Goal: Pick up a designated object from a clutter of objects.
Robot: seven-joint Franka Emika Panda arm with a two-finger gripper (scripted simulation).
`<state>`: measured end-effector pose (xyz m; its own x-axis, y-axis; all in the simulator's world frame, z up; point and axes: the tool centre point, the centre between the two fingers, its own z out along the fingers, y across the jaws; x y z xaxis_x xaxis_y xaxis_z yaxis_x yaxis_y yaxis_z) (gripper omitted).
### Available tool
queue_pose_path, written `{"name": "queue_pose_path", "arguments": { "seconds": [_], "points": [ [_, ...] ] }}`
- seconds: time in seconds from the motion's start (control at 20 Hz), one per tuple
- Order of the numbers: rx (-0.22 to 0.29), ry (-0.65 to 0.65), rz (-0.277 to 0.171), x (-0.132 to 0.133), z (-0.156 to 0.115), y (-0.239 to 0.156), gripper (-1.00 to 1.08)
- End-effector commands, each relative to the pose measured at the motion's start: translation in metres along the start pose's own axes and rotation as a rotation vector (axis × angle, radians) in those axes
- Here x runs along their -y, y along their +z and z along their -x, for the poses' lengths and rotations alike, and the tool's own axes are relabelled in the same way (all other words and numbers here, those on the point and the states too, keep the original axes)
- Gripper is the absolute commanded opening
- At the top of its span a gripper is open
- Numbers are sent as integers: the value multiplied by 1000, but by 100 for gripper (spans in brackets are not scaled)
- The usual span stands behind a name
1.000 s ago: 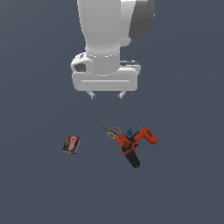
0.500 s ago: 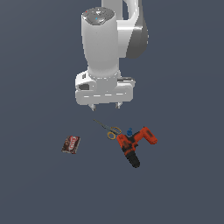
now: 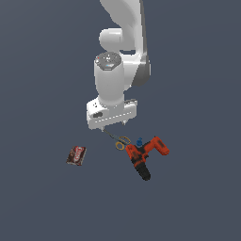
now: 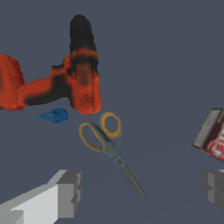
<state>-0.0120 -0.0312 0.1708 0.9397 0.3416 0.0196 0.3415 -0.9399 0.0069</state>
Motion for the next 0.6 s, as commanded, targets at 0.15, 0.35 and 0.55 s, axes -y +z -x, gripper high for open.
{"name": "queue_pose_path", "arguments": {
  "seconds": [0.15,0.35,0.55],
  "points": [
    [9,-146,0,4,17,47,100],
    [13,-233,-3,9,30,74,100],
    [16,-299,-6,12,40,93,100]
  ]
}}
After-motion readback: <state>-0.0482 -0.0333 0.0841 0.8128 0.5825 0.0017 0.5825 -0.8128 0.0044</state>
